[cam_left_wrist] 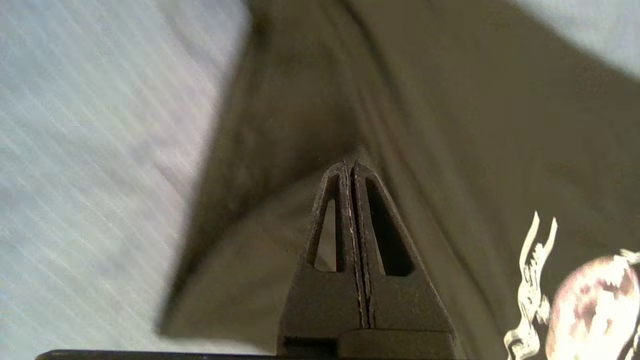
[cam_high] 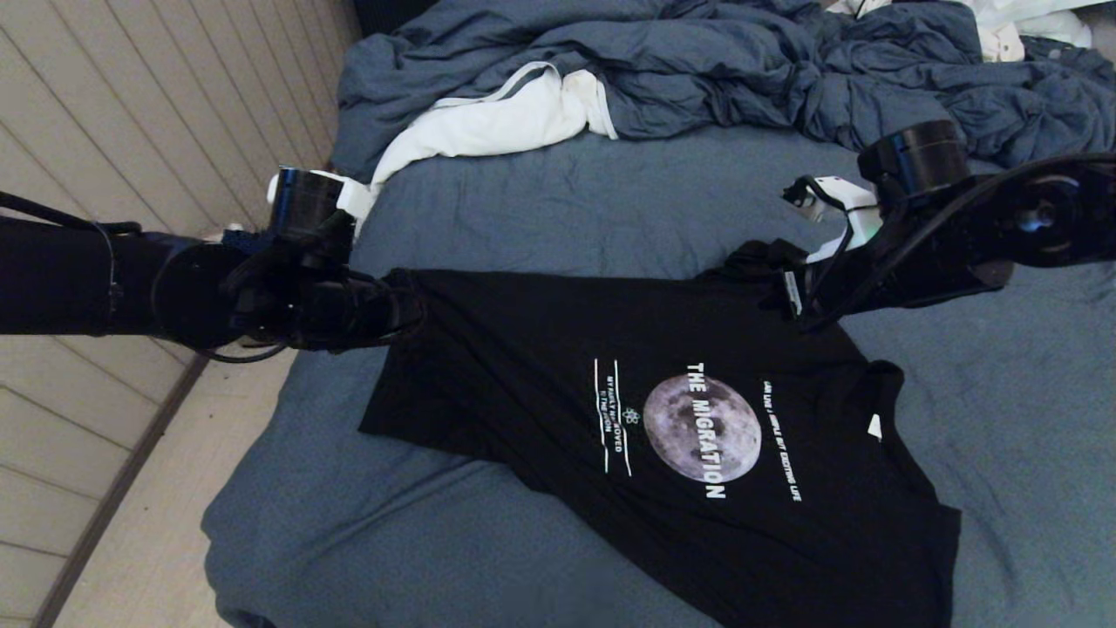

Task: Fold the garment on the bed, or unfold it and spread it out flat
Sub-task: Unford the black T-shirt

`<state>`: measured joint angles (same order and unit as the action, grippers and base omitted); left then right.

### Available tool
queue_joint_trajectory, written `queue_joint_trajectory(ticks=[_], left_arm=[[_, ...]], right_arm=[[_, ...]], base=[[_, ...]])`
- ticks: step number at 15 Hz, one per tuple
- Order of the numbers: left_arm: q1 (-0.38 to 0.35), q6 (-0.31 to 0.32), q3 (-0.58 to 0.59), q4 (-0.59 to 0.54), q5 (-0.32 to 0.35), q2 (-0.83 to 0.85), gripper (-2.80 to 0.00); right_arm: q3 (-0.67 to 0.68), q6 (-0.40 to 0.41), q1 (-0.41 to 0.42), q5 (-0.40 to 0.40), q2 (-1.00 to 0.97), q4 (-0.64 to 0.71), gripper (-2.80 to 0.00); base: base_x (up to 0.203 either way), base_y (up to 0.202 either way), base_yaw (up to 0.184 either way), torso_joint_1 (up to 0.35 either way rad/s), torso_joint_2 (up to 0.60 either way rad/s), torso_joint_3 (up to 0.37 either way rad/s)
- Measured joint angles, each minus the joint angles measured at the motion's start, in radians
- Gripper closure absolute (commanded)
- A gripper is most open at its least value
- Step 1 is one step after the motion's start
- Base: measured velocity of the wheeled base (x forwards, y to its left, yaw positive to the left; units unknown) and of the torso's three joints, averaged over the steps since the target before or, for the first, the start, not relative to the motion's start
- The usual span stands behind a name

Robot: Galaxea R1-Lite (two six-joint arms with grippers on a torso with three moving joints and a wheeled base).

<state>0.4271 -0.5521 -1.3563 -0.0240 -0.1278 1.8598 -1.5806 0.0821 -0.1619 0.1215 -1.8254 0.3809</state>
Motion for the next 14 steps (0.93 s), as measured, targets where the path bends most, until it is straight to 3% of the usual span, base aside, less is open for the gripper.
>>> queue_joint_trajectory(ticks=[5, 6, 9, 14], left_arm=[[0.088, -0.050, 0.014, -0.023, -0.052, -0.008, 0.00], [0.092, -0.061, 0.012, -0.040, -0.052, -0.008, -2.80], [0.097, -0.085, -0.009, -0.063, -0.102, 0.004, -2.80], [0.079, -0.079, -0.041, -0.049, -0.112, 0.058, -2.80]], right_arm=[[0.006, 0.001, 0.001, 0.000, 0.018, -0.002, 0.00], [0.007, 0.001, 0.002, 0.000, 0.020, -0.002, 0.00], [0.010, 0.001, 0.001, 0.000, 0.033, -0.001, 0.00], [0.014, 0.008, 0.002, 0.000, 0.046, -0.002, 0.00]], base=[[0.000, 0.000, 0.000, 0.000, 0.00, 0.000], [0.000, 0.000, 0.000, 0.000, 0.00, 0.000], [0.000, 0.000, 0.000, 0.000, 0.00, 0.000], [0.000, 0.000, 0.000, 0.000, 0.00, 0.000]])
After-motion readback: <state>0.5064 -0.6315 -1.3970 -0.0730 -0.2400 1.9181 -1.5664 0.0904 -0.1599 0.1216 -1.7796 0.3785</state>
